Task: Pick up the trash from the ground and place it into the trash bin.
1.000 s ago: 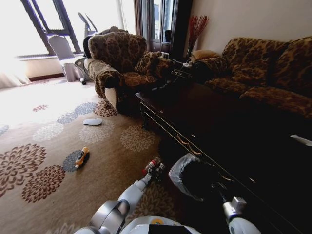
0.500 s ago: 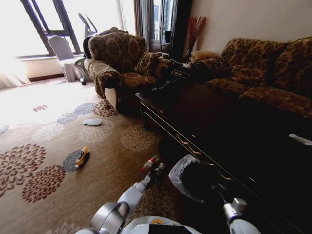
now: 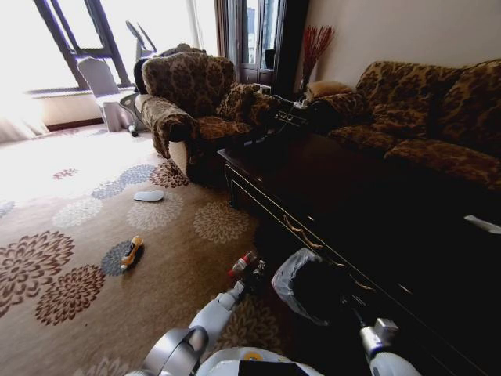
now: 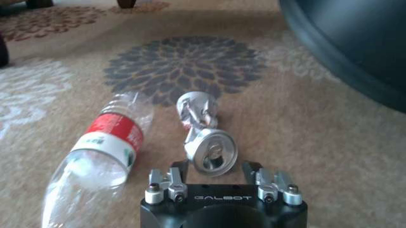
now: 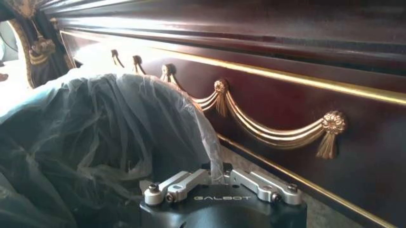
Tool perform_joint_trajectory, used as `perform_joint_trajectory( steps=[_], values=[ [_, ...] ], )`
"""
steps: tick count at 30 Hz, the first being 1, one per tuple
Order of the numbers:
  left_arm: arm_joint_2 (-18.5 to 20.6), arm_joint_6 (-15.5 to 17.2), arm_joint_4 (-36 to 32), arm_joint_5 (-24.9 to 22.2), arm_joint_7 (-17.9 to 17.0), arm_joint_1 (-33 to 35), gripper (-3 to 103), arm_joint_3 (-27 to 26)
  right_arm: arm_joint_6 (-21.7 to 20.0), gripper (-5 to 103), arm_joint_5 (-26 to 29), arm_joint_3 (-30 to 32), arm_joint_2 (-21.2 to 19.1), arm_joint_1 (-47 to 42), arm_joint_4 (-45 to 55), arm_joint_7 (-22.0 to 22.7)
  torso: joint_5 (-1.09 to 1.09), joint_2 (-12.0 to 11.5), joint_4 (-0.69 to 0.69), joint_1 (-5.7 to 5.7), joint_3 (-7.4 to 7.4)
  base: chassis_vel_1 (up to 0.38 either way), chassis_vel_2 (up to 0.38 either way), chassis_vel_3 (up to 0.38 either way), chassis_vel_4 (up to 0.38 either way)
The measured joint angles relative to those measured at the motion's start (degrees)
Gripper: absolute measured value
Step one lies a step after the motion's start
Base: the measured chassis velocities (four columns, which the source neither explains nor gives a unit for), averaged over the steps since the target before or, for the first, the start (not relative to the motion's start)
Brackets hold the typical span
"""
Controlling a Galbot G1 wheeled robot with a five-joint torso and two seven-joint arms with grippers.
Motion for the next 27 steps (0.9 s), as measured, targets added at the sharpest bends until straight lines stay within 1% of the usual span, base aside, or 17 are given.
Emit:
perform_joint_trajectory(
  steps=[1, 2, 4, 7, 9, 10, 11, 20, 27],
  values=[
    [0.0, -0.05, -0.49, 0.0, 0.38, 0.21, 59, 0.05, 0.15, 1, 0.08, -0.02, -0.02, 0.11, -0.05, -0.06, 0.0, 0.0, 0.0, 0.0, 0.0, 0.0, 0.0, 0.0, 0.0],
    [-0.01, -0.41, -1.33, 0.0, 1.21, 0.54, 70, 0.19, 0.18, 1, 0.18, -0.07, -0.08, 0.29, -0.05, -0.25, -0.01, 0.0, 0.0, 0.0, 0.0, 0.0, 0.0, 0.0, 0.0],
    [-0.02, -0.79, -1.43, 0.06, 1.65, 0.57, 70, 0.24, 0.16, 1, 0.22, -0.15, -0.11, 0.35, -0.05, -0.29, -0.01, 0.0, 0.0, 0.0, 0.0, 0.0, 0.0, 0.0, 0.0],
    [-0.01, -1.87, -0.5, 0.96, 2.01, -0.05, 86, 0.13, -0.35, 1, 0.22, -0.27, -0.01, 0.23, 0.12, -0.55, 0.02, 0.0, 0.0, 0.0, 0.0, 0.0, 0.0, 0.0, 0.0],
    [-0.01, -2.04, -0.3, 1.08, 2.03, -0.19, 86, 0.09, -0.38, 1, 0.22, -0.27, 0.0, 0.18, 0.16, -0.58, 0.02, 0.0, 0.0, 0.0, 0.0, 0.0, 0.0, 0.0, 0.0],
    [-0.01, -2.29, -0.02, 1.29, 2.06, -0.41, 92, 0.05, -0.39, 1, 0.22, -0.27, 0.0, 0.1, 0.21, -0.65, 0.02, 0.0, 0.0, 0.0, 0.0, 0.0, 0.0, 0.0, 0.0],
    [-0.01, -2.59, 0.69, 1.7, 2.02, -0.94, 99, -0.05, -0.39, 1, 0.23, -0.18, 0.0, -0.16, 0.32, -0.75, 0.0, 0.0, 0.0, 0.0, 0.0, 0.0, 0.0, 0.0, 0.0],
    [-0.01, -2.28, 2.44, 2.07, 1.23, -2.07, 100, -0.16, -0.13, 1, 0.27, 0.0, 0.09, -0.31, 0.3, -0.93, 0.0, 0.0, 0.0, 0.0, 0.0, 0.0, 0.0, 0.0, 0.0],
    [-0.01, -2.09, 2.47, 1.74, 1.13, -2.44, 100, -0.15, 0.51, 1, 0.23, -0.27, 0.15, -0.16, -0.06, -1.25, 0.0, 0.0, 0.0, 0.0, 0.0, 0.0, 0.0, 0.0, 0.0]
  ],
)
